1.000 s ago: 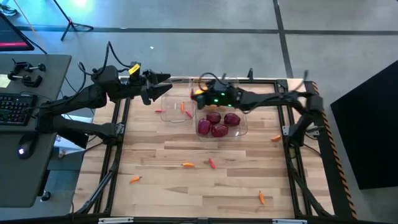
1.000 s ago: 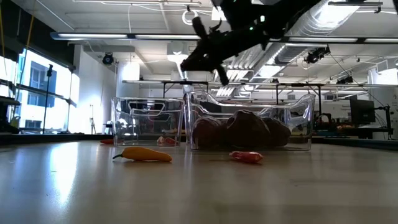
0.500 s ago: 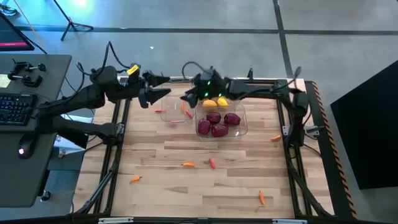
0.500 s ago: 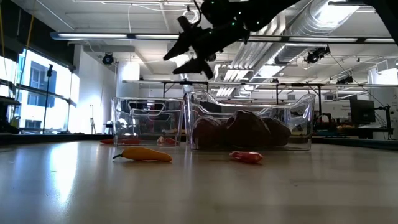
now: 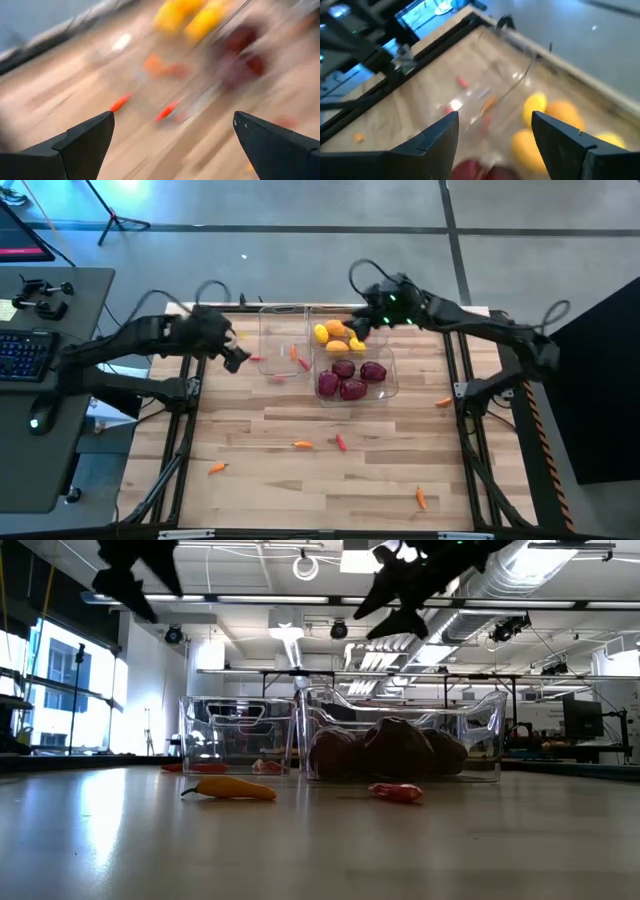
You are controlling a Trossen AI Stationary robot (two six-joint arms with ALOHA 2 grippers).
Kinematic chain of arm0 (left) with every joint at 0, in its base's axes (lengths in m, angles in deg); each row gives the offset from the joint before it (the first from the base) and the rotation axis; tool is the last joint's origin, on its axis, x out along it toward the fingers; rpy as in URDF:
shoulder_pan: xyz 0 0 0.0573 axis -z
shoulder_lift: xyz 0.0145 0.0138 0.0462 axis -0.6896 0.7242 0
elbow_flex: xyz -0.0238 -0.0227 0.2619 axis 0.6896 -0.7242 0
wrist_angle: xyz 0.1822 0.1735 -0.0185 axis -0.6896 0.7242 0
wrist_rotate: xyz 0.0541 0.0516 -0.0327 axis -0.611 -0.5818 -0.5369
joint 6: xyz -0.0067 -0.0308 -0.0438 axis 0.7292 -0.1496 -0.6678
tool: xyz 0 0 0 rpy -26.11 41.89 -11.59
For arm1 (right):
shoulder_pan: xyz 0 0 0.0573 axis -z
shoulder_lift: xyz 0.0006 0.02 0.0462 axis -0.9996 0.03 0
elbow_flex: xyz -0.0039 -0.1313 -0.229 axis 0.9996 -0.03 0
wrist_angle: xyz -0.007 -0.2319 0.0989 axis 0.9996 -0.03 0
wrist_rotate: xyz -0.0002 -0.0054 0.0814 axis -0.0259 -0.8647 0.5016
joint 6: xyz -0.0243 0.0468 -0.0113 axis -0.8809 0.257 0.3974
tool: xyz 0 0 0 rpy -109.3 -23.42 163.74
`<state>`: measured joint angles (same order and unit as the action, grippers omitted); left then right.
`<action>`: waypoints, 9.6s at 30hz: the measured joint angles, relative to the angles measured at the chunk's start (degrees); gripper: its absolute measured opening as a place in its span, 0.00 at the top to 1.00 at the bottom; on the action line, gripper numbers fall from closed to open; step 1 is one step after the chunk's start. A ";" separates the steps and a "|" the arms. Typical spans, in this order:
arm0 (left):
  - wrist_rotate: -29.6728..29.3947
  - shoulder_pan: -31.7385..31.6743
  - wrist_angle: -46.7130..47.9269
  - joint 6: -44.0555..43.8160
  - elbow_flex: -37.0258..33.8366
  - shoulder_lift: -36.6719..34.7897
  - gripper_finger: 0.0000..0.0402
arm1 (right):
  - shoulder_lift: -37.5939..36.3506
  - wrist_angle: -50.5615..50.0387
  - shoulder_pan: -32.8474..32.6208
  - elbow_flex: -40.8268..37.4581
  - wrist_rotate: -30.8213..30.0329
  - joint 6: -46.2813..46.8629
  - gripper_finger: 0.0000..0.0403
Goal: Sort produce into baskets
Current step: Put the red chili pepper into the top left transparent bin, then put the orange chili pepper into the top left transparent bin, then put the red chili pepper into the top left transparent bin
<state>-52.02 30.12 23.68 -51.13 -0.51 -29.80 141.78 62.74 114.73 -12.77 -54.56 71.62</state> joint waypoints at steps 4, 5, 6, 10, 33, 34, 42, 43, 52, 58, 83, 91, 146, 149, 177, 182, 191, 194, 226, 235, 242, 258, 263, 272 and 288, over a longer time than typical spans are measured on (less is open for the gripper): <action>-0.92 -2.58 7.67 6.67 0.00 4.54 0.01 | -6.83 1.75 -1.76 -9.09 0.47 4.25 0.40; 0.73 -3.88 7.58 9.90 0.00 5.76 0.01 | -8.08 2.71 -2.06 -10.96 0.31 5.60 0.40; 3.36 -5.08 7.05 13.86 -0.15 6.99 0.01 | -9.16 3.62 -2.35 -12.51 -0.24 6.87 0.40; 12.54 -10.35 1.36 27.30 -7.37 8.80 0.01 | -11.69 6.21 -3.17 -16.96 -1.18 11.02 0.40; 15.38 -24.93 -15.51 41.43 -21.62 14.59 0.01 | -12.30 15.93 -6.63 -17.93 -3.65 16.86 0.40; 15.36 -25.23 -15.72 42.97 -21.63 15.63 0.01 | -12.30 15.94 -6.63 -17.93 -3.64 16.86 0.40; 15.08 -26.66 -24.31 50.35 -21.66 21.10 0.01 | -12.28 15.96 -6.63 -17.93 -3.63 18.37 0.40; 15.10 -26.66 -24.67 50.91 -21.64 21.71 0.01 | -12.28 15.96 -6.63 -17.93 -3.62 18.46 0.40; 13.80 -26.64 -25.16 58.54 -21.66 28.32 0.01 | -12.26 15.93 -8.99 -17.93 -7.23 18.35 0.40; 11.73 -26.62 -27.13 59.61 -21.66 31.99 0.01 | -12.24 15.89 -9.69 -17.93 -9.07 18.33 0.40; 14.86 -27.26 -29.94 64.93 -21.57 36.22 0.11 | -12.24 15.85 -9.74 -17.91 -9.59 18.33 0.40; 16.08 -27.32 -29.27 64.01 -21.66 36.24 0.44 | -12.24 15.58 -9.74 -17.91 -9.61 18.33 0.40; 27.63 -21.04 -41.93 18.61 -21.62 5.43 0.79 | -12.21 15.63 -9.74 -17.91 -11.15 12.88 0.40; 28.97 -20.91 -42.44 17.85 -21.44 5.40 0.65 | -12.21 15.63 -9.74 -17.91 -11.10 12.71 0.40; 21.21 55.19 -9.51 -46.66 -16.72 17.51 0.42 | -12.19 13.86 -9.56 -17.89 -11.12 8.80 0.40; 24.83 57.88 -9.68 -51.09 -16.72 25.76 0.42 | -12.19 13.38 -9.56 -17.89 -11.12 7.77 0.40; 26.28 59.04 -10.93 -51.92 -16.72 34.41 0.42 | -12.19 12.56 -9.56 -17.89 -11.13 7.74 0.40; 26.29 59.16 -10.94 -51.43 -16.70 35.56 0.42 | -12.19 12.52 -9.56 -17.89 -11.14 7.73 0.40; -8.15 35.86 -15.81 -17.74 -4.60 13.54 0.98 | -12.19 11.27 -9.56 -17.89 -14.15 8.79 0.40; -8.89 8.16 -23.36 18.47 1.75 18.22 0.90 | -12.19 12.04 -9.62 -17.89 -14.14 13.78 0.40; 5.41 -4.28 -23.38 18.68 1.70 24.88 0.63 | -15.09 18.61 -11.32 -17.78 -12.53 15.19 0.40; 13.56 -2.40 -24.90 15.29 2.73 10.98 0.48 | -9.52 8.15 -35.18 -9.28 -19.67 22.51 0.40; 12.32 -3.06 -27.77 21.41 2.73 7.83 0.48 | 4.53 -3.63 -41.21 -0.43 -21.16 30.36 0.40; 12.59 -3.14 -26.88 31.77 2.73 7.24 0.48 | 28.22 -35.34 -44.17 19.33 -18.11 48.21 0.40; 12.68 -3.14 -23.94 31.69 2.73 7.24 0.48 | 45.68 -39.98 -42.93 28.15 -10.47 53.06 0.41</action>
<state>-39.35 26.97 -0.26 -19.45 2.22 -22.56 187.46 22.75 71.80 15.39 -65.03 124.68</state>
